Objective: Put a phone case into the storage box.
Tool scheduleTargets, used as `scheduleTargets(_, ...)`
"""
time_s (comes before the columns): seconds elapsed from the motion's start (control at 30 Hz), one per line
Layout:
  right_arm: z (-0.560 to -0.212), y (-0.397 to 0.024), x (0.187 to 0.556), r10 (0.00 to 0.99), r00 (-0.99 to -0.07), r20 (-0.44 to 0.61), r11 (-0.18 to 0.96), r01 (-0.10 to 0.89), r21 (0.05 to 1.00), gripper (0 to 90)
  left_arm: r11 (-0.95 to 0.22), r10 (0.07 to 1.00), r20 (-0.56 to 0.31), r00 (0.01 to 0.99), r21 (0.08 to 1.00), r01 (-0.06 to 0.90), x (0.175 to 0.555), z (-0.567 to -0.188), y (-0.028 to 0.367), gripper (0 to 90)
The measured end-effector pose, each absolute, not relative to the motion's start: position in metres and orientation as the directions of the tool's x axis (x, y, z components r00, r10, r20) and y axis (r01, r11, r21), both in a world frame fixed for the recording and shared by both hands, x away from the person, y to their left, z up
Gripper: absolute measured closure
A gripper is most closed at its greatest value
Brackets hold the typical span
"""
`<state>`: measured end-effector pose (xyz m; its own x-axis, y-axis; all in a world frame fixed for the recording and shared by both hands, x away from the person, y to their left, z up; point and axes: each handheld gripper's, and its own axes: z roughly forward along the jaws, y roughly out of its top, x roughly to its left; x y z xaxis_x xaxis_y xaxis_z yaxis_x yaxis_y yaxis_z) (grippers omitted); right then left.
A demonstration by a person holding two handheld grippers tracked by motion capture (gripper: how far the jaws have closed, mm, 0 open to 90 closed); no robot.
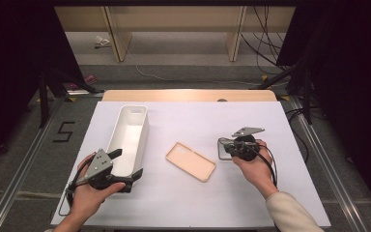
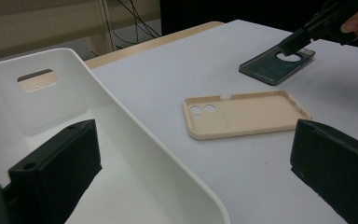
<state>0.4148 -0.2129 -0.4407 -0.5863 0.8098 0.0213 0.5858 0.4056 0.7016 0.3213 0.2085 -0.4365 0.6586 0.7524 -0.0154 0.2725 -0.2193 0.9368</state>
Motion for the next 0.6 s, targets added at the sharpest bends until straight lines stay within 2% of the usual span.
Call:
scheduleTargets(0.2, -0.456, -0.209, 0.428, 0.824, -0.564, 0.044, 0.412, 0.653, 0.635, 90.0, -0.223, 0.752, -0.013, 0.659, 0.936, 0.273, 0.321, -0.437, 0.208, 1.2)
scheduleTargets(0.6, -0.466, -0.201, 0.437, 0.838, -0.545, 0.039, 0.439, 0.714, 0.546, 90.0, -0.222, 0.75, -0.015, 0.661, 0.936, 0.273, 0.321, -0.437, 0.208, 1.4)
